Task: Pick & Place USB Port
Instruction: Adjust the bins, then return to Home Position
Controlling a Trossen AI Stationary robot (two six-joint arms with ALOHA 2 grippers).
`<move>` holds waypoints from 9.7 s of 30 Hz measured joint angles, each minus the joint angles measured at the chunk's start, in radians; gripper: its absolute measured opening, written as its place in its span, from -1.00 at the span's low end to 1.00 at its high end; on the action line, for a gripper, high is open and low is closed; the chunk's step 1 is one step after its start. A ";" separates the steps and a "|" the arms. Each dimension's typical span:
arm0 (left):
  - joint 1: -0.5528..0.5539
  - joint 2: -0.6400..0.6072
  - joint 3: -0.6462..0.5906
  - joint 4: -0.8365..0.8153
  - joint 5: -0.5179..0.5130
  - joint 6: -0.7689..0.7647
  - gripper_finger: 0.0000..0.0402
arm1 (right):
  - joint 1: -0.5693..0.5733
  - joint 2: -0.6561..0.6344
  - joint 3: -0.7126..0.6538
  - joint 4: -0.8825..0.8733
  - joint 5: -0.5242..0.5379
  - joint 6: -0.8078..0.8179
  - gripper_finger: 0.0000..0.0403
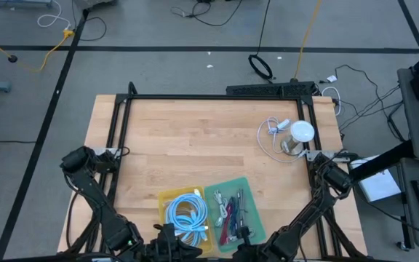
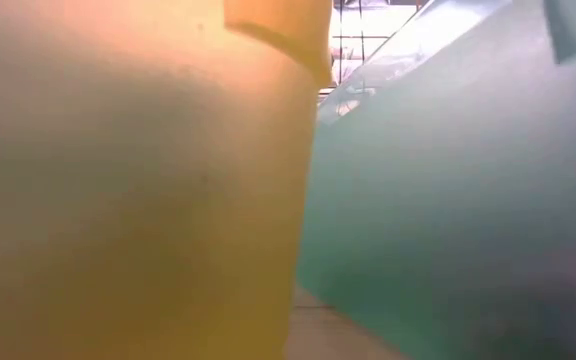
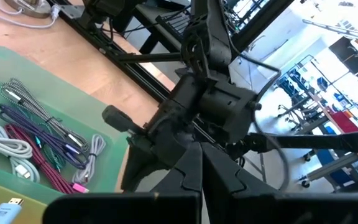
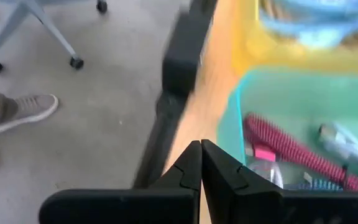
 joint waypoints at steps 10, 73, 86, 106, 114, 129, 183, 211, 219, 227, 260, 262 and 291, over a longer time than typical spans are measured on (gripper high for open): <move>-0.001 0.000 0.000 -0.062 -0.003 -0.046 -1.00 | 0.074 -0.077 0.324 -0.452 0.250 -0.025 -1.00; -0.094 -0.005 0.000 -1.255 0.313 -1.203 -1.00 | 0.095 -0.185 -0.205 -0.284 0.014 0.479 -1.00; 0.309 -0.019 0.000 -1.121 0.256 -0.726 -1.00 | 0.131 -0.440 -0.203 -0.503 0.194 0.676 -1.00; 0.796 0.110 -0.001 -0.416 0.669 -0.037 -1.00 | 0.122 -0.512 -0.203 -0.486 0.291 0.708 -1.00; 0.741 0.233 -0.003 -0.334 0.739 -0.069 -1.00 | 0.127 -0.512 -0.203 -0.470 0.290 0.703 -1.00; 0.709 0.242 0.000 -0.246 0.756 -0.074 -1.00 | 0.125 -0.512 -0.203 -0.470 0.291 0.660 -1.00; 0.570 0.015 -0.144 -0.710 0.677 -0.236 -1.00 | 0.126 -0.511 -0.203 -0.350 0.320 0.596 -1.00; 0.619 -0.038 -0.144 -1.008 0.666 -0.157 -1.00 | 0.125 -0.512 -0.203 -0.350 0.315 0.589 -1.00; 0.620 -0.035 -0.144 -0.975 0.703 -0.132 -1.00 | 0.125 -0.512 -0.203 -0.349 0.316 0.589 -1.00; 0.615 -0.035 -0.144 -0.957 0.724 -0.135 -1.00 | 0.125 -0.512 -0.203 -0.333 0.318 0.578 -1.00; 0.587 0.037 -0.142 -0.830 0.763 -0.146 -1.00 | 0.126 -0.512 -0.204 -0.289 0.344 0.572 -1.00; 0.587 0.037 -0.142 -0.825 0.766 -0.142 -1.00 | 0.126 -0.512 -0.204 -0.289 0.346 0.573 -1.00; 0.560 -0.262 -0.148 -0.982 0.280 -0.286 -1.00 | 0.113 -0.537 -0.203 -0.288 0.369 0.478 -1.00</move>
